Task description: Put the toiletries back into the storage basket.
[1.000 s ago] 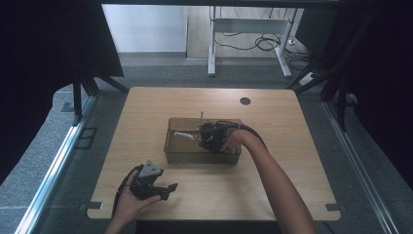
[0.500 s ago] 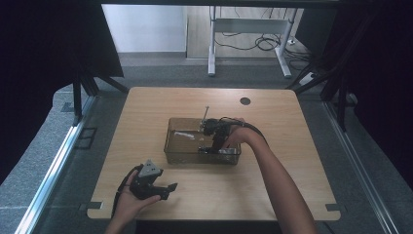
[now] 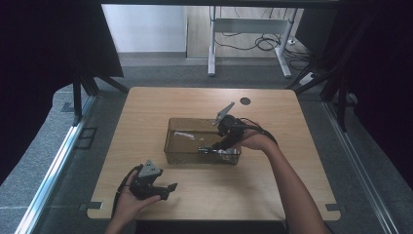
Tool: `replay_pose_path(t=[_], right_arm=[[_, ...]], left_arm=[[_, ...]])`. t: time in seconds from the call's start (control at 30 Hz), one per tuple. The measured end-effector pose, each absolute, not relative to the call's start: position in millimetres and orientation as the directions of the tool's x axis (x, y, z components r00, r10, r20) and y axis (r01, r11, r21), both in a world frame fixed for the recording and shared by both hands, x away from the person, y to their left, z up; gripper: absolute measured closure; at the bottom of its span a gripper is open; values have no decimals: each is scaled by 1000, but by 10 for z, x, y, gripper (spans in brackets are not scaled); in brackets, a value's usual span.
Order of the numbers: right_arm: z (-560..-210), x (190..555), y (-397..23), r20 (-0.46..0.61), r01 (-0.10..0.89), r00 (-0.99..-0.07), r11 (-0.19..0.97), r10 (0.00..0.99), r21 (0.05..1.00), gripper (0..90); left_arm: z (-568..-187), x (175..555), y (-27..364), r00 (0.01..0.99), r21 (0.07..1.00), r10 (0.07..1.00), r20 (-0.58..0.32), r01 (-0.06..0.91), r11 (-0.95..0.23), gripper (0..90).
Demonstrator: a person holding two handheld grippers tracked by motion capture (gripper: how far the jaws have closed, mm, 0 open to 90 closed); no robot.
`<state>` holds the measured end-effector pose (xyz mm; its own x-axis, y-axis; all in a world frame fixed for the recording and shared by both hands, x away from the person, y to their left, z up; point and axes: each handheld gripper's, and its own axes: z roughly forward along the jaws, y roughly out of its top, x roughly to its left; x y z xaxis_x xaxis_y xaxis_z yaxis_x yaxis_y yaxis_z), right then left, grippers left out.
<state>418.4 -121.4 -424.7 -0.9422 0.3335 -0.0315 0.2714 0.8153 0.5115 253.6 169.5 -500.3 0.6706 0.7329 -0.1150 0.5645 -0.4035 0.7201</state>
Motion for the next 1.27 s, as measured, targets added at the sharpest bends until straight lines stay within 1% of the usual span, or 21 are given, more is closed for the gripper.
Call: replay_pose_path(t=[0.07, 0.17, 0.2, 0.3, 0.33, 0.4, 0.5, 0.67, 0.7, 0.77, 0.93, 1.0, 1.1, 1.23, 1.27], right_arm=[[-4229, 4067, -1379, -51, 279, -928, 782, 368, 557, 396], [-4232, 4009, -1483, -58, 281, -921, 758, 386, 588, 395], [-4239, 3959, -1560, -52, 298, -910, 736, 411, 608, 395], [-4275, 3860, -1761, -57, 311, -890, 694, 452, 650, 394], [-4311, 3789, -1894, -57, 318, -876, 664, 478, 677, 392], [-4324, 3761, -1942, -52, 325, -871, 652, 488, 685, 391], [-4401, 3636, -2137, -48, 333, -852, 610, 521, 719, 388], [-4606, 3404, -2413, -38, 343, -820, 544, 571, 766, 385], [-4685, 3332, -2499, -43, 352, -803, 531, 595, 771, 385], [-4730, 3296, -2549, -43, 359, -791, 521, 610, 775, 385], [-4908, 3209, -2746, 5, 398, -748, 442, 663, 804, 395], [-4945, 3209, -2773, -9, 415, -737, 463, 676, 783, 393], [-4959, 3197, -2792, -3, 421, -728, 452, 685, 786, 387], [-4989, 3194, -2784, -28, 427, -706, 457, 707, 780, 365], [-5008, 3201, -2786, -33, 441, -691, 458, 722, 772, 359]], left_arm=[[-5004, 2534, 1687, 671, 718, 733, -112, 565, -407, 240], [-5007, 2533, 1678, 672, 719, 732, -113, 564, -406, 240], [-5009, 2534, 1676, 671, 718, 733, -113, 565, -407, 240], [-5024, 2537, 1673, 670, 714, 734, -114, 568, -408, 240], [-5027, 2538, 1673, 669, 713, 735, -113, 569, -409, 240], [-5028, 2540, 1674, 668, 713, 736, -111, 569, -410, 240], [-5026, 2541, 1681, 665, 714, 739, -109, 570, -407, 240], [-5043, 2557, 1708, 656, 710, 747, -108, 577, -404, 240], [-5049, 2558, 1712, 651, 709, 751, -109, 581, -401, 240], [-5060, 2562, 1722, 645, 706, 756, -112, 587, -397, 240], [-5065, 2573, 1726, 643, 704, 757, -113, 590, -396, 240], [-5069, 2572, 1720, 643, 703, 757, -112, 590, -398, 240], [-5078, 2575, 1706, 647, 700, 755, -109, 589, -403, 240], [-5093, 2575, 1675, 655, 697, 748, -107, 586, -414, 240], [-5094, 2573, 1669, 656, 697, 747, -107, 586, -414, 240]])
